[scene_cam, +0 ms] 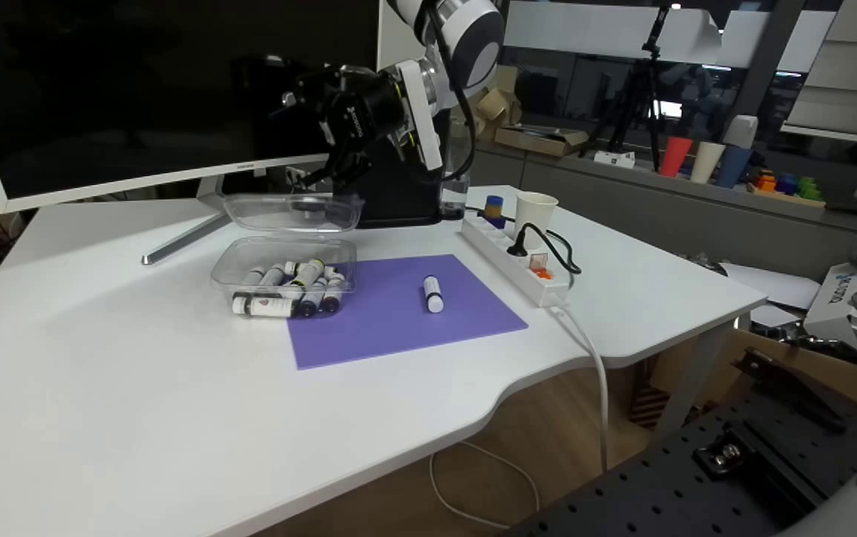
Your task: Close the lid on the clear container
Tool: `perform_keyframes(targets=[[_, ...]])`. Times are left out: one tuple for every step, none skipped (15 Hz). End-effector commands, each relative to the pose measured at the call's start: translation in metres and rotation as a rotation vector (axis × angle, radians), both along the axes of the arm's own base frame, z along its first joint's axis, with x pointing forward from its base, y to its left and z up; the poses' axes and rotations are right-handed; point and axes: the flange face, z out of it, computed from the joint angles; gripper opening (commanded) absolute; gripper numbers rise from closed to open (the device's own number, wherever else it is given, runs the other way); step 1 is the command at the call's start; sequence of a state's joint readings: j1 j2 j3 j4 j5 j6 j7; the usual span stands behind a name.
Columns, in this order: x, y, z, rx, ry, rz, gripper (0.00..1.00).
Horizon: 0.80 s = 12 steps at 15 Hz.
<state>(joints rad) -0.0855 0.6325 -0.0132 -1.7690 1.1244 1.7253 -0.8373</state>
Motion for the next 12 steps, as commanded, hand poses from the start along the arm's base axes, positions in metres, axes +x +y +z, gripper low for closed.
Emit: perform_keyframes(targets=[[-0.017,0.004,0.024,-0.095,0.1,0.07,1.0],[-0.02,0.006,0.028,-0.12,0.115,0.095,1.0],[-0.022,0.007,0.034,-0.152,0.123,0.106,1.0],[-0.023,0.006,0.04,-0.196,0.128,0.101,1.0],[-0.024,0.006,0.046,-0.242,0.131,0.097,1.0],[-0.024,0.005,0.053,-0.296,0.138,0.082,1.0],[-0.024,0.004,0.06,-0.338,0.143,0.065,1.0],[-0.025,0.004,0.068,-0.381,0.151,0.047,1.0],[-0.026,0.004,0.076,-0.423,0.161,0.027,1.0],[-0.027,0.004,0.084,-0.467,0.17,0.011,1.0],[-0.029,0.003,0.092,-0.512,0.178,-0.004,1.0],[-0.031,0.003,0.1,-0.557,0.187,-0.02,1.0]])
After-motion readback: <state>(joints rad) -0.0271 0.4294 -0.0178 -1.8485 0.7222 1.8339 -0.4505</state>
